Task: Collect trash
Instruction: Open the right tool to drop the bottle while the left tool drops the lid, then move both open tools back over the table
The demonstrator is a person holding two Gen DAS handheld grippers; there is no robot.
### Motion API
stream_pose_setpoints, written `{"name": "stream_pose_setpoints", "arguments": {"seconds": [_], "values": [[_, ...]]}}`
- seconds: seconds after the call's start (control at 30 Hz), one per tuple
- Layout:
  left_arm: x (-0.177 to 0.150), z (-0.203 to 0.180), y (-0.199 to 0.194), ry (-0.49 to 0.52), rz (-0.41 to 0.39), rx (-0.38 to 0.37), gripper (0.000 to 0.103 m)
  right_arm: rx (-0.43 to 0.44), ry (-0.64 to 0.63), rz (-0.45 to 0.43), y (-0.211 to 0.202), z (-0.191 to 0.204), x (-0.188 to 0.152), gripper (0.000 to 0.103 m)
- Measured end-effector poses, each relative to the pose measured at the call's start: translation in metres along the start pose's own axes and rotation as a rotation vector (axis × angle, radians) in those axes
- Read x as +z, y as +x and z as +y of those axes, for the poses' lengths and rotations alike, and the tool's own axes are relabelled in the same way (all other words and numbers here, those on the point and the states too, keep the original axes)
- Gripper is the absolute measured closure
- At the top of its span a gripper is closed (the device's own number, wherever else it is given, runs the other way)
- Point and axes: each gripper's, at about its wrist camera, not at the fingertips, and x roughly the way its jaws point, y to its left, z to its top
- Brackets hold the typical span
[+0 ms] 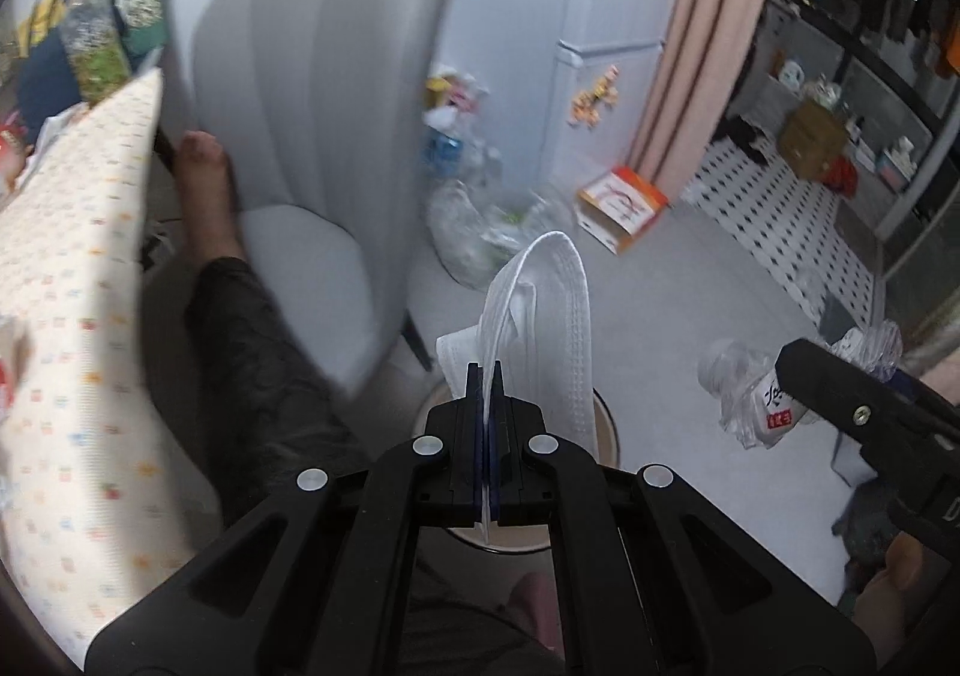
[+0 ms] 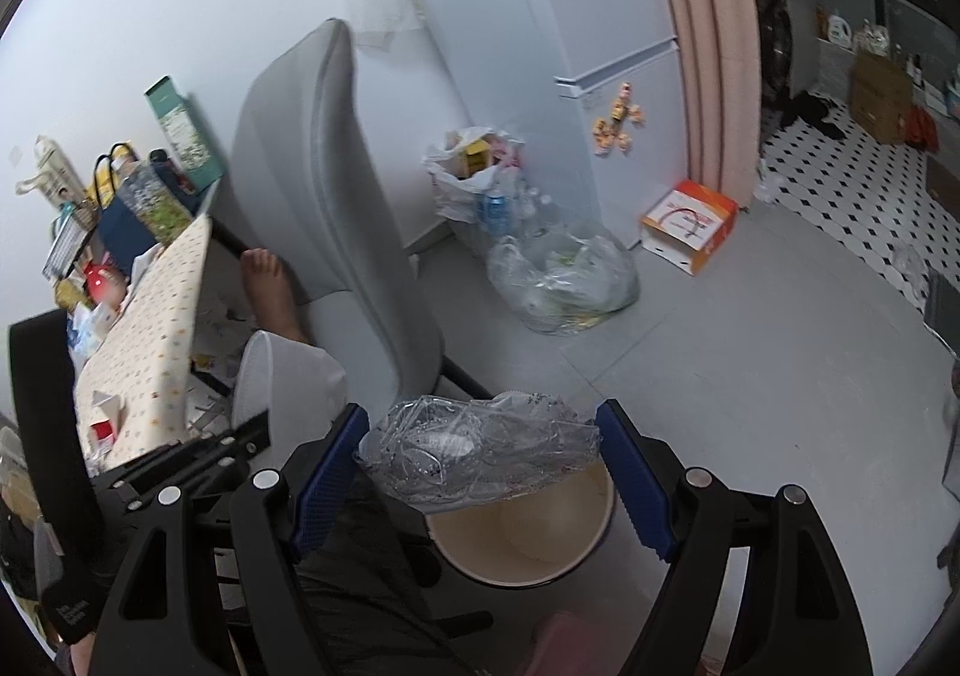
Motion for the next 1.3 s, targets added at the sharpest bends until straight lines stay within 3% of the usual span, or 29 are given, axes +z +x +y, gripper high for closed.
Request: {"name": "stream_pose_setpoints", "arguments": {"seconds": [0.17,0.2,0.23,0.3,0.47,0.53,0.93,1.3], "values": [[-0.003,-0.018,0.02,0.02,0.052,-0.032,0.098,-0.036,0.035,0.011,0.003,-0.023,-0.002,0.027],[-0.003,-0.018,0.023,0.018,0.061,-0.032,0.088,-0.041,0.04,0.013,0.005,-0.027,-0.003,0.027],[-0.003,-0.016,0.025,0.012,0.064,-0.029,0.068,-0.043,0.045,0.016,0.006,-0.029,-0.003,0.027],[-0.003,-0.011,0.022,0.001,0.044,-0.023,0.048,-0.041,0.047,0.019,0.009,-0.028,-0.003,0.027],[0.0,0.002,0.012,-0.024,0.021,0.03,0.047,-0.026,0.031,0.022,0.012,-0.018,-0.003,0.027],[0.0,0.012,0.004,-0.043,0.004,0.061,0.04,-0.018,0.02,0.024,0.014,-0.01,-0.002,0.027],[-0.001,0.072,-0.036,-0.127,-0.064,0.223,0.023,0.017,-0.084,0.054,0.031,0.046,0.0,0.025],[-0.001,0.08,-0.051,-0.147,-0.095,0.214,0.018,-0.018,-0.101,0.064,0.024,0.049,0.001,0.015]]}}
